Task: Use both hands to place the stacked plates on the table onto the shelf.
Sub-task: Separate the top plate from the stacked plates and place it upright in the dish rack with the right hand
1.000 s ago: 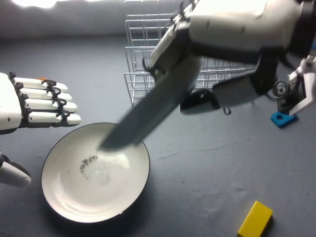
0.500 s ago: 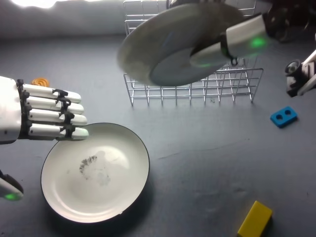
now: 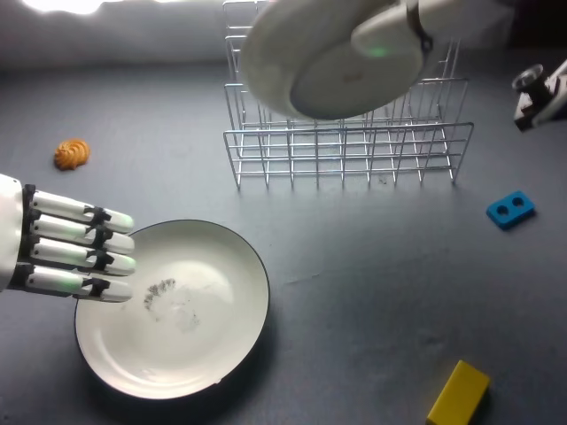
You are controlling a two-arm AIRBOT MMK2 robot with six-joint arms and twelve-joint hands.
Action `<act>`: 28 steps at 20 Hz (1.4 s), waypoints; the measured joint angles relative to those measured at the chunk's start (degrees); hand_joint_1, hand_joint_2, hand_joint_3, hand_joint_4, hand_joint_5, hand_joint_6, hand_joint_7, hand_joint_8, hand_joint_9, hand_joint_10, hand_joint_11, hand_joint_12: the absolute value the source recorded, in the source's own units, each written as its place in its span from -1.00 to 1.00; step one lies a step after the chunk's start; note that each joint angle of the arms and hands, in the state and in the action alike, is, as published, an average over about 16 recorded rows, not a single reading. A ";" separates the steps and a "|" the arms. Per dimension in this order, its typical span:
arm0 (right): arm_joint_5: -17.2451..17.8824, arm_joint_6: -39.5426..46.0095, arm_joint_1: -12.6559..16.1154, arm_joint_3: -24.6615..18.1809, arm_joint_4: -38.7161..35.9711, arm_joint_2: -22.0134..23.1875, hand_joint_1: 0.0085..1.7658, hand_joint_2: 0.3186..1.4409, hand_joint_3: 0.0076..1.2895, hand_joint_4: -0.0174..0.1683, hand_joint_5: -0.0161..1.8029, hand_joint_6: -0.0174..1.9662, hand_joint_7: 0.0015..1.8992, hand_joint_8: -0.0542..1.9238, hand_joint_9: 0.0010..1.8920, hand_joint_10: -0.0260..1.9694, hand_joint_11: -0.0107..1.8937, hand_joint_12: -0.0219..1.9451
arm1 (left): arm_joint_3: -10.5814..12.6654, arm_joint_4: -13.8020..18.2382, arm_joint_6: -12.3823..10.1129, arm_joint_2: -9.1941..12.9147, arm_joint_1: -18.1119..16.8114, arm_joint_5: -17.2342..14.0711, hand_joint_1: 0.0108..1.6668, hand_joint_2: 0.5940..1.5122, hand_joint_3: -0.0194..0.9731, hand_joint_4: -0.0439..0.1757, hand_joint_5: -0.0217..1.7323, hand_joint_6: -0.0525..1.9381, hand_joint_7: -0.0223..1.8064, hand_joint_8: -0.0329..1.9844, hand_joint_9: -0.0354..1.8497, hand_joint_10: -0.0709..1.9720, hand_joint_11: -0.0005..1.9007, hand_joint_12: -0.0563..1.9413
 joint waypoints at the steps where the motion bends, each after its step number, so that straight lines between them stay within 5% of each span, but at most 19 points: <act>1: -0.17 0.02 0.19 0.53 0.27 -0.30 0.37 0.21 -1.00 -0.78 0.07 -0.05 0.10 0.03 0.15 -0.41 -0.20 0.27 | 0.15 0.57 -0.07 -0.03 0.06 0.07 -0.99 0.07 -0.94 -0.55 -0.95 -0.94 -0.94 -0.96 -0.94 -0.92 -0.98 -0.94; 17: -1.37 -0.07 3.07 5.99 3.39 -3.12 0.37 0.25 -1.00 -0.85 0.07 -0.07 0.11 0.02 0.16 -0.42 -0.18 0.26 | 0.50 1.94 -1.22 0.63 0.50 1.85 -0.99 0.08 -0.94 -0.55 -0.95 -0.94 -0.94 -0.96 -0.94 -0.92 -0.98 -0.94; 28: -3.10 -0.48 2.11 9.36 6.52 -5.06 0.37 0.28 -1.00 -0.87 0.04 -0.07 0.09 0.06 0.15 -0.41 -0.20 0.26 | -0.23 1.10 -1.40 1.51 0.88 2.02 -0.99 0.08 -0.93 -0.55 -0.95 -0.94 -0.95 -0.96 -0.94 -0.92 -0.98 -0.94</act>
